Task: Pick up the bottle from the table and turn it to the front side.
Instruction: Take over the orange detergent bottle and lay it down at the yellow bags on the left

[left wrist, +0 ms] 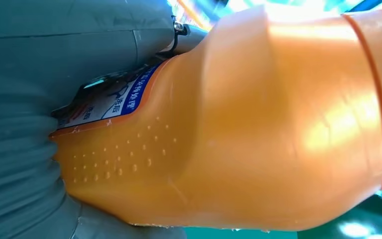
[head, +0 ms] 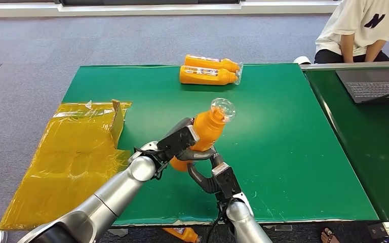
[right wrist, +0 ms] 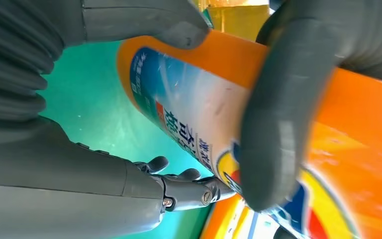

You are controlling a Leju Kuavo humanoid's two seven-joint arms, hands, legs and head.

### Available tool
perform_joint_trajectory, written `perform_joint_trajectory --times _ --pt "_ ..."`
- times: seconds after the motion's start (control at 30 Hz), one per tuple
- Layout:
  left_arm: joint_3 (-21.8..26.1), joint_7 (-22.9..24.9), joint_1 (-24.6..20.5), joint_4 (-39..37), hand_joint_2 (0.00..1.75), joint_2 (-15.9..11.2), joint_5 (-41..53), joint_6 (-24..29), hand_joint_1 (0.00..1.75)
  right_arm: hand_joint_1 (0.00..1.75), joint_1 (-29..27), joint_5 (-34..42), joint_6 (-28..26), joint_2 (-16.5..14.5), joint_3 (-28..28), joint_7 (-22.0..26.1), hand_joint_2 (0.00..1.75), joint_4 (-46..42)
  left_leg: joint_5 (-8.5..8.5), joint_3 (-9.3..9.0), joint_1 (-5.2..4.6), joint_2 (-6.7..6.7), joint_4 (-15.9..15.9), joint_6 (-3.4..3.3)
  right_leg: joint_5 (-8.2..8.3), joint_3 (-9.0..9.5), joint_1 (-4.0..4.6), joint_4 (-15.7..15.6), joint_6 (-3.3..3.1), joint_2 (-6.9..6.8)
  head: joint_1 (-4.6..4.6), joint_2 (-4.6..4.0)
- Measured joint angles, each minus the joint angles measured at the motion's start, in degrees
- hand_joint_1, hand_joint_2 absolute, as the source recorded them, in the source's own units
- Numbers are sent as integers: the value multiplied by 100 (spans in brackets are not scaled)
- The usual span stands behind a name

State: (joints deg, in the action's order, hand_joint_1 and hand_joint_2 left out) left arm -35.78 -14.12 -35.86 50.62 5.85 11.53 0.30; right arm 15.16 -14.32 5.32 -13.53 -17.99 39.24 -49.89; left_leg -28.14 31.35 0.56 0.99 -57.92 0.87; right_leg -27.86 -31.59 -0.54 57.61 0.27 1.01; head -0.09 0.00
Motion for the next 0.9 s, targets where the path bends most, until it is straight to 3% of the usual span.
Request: perform_joint_trajectory --times 0.13,0.2,0.47,0.67,0.9 --pt "110 247 305 478 175 -406 2620 1960 175 0 -235 -22 7 55 0 61 0 -311 -2 -2 0 -14 1 3 0 -6 5 0 -1 13 0 0" --pt "248 293 468 599 175 -630 3487 2401 175 0 -327 -22 43 89 0 72 0 -419 3 3 1 0 2 8 -2 -9 9 4 -4 1 0 -1" --pt "540 711 1010 696 175 -1181 4992 3080 175 0 -378 -30 227 103 0 74 0 -606 10 10 1 3 3 16 1 -14 9 10 -12 -3 0 0" --pt "861 954 1632 758 175 -1399 6013 3511 175 0 -344 77 321 126 0 76 0 -608 10 13 0 2 3 16 1 -19 9 10 -12 -1 0 0" --pt "1176 1094 2035 768 175 -1515 6437 3668 175 0 -303 164 325 163 -3 80 0 -604 10 17 0 3 3 16 1 -23 10 10 -12 -3 0 0"
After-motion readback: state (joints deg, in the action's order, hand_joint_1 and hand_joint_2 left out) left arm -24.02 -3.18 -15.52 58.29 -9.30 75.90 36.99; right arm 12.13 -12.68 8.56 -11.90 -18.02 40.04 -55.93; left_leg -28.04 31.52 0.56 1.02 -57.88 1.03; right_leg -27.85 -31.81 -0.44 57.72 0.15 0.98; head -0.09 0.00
